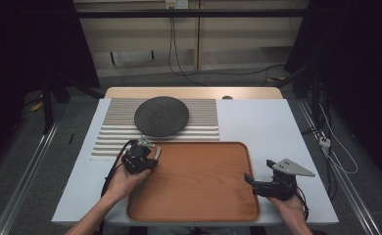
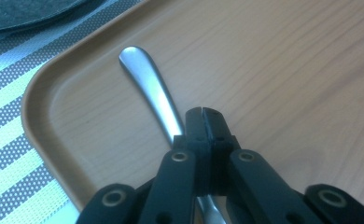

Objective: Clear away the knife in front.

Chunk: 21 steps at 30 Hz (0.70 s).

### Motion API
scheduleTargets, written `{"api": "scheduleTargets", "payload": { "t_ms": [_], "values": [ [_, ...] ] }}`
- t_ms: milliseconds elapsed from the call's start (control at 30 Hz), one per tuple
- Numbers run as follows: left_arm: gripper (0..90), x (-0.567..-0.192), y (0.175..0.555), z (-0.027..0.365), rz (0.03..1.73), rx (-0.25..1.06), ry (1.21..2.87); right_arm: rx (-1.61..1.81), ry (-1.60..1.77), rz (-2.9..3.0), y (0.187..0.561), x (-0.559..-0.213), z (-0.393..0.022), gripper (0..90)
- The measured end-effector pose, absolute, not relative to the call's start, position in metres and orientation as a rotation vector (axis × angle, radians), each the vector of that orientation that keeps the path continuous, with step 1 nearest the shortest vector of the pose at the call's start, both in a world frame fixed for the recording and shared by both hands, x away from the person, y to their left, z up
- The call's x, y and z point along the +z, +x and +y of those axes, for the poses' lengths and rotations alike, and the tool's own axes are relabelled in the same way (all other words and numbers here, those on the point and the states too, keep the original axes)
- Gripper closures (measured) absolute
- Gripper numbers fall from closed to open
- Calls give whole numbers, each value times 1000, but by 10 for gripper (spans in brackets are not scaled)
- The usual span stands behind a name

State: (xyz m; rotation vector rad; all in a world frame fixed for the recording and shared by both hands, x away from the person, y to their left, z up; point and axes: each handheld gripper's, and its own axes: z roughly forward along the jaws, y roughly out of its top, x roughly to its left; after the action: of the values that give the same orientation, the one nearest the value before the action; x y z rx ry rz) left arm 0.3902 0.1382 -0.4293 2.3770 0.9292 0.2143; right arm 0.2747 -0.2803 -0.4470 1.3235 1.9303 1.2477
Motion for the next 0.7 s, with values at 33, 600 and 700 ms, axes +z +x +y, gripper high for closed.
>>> {"api": "scheduleTargets", "payload": {
  "t_ms": [33,600,700],
  "values": [
    [900,-429,390,138,929,218,2378,1246,1327,1932,275,-447,-280,28],
    [900,-430,390,144,975,218,2415,1250,1325,1932,276,-447,-280,28],
    [900,-430,390,147,986,222,2418,1249,1324,1932,275,-447,-279,28]
  ]
}}
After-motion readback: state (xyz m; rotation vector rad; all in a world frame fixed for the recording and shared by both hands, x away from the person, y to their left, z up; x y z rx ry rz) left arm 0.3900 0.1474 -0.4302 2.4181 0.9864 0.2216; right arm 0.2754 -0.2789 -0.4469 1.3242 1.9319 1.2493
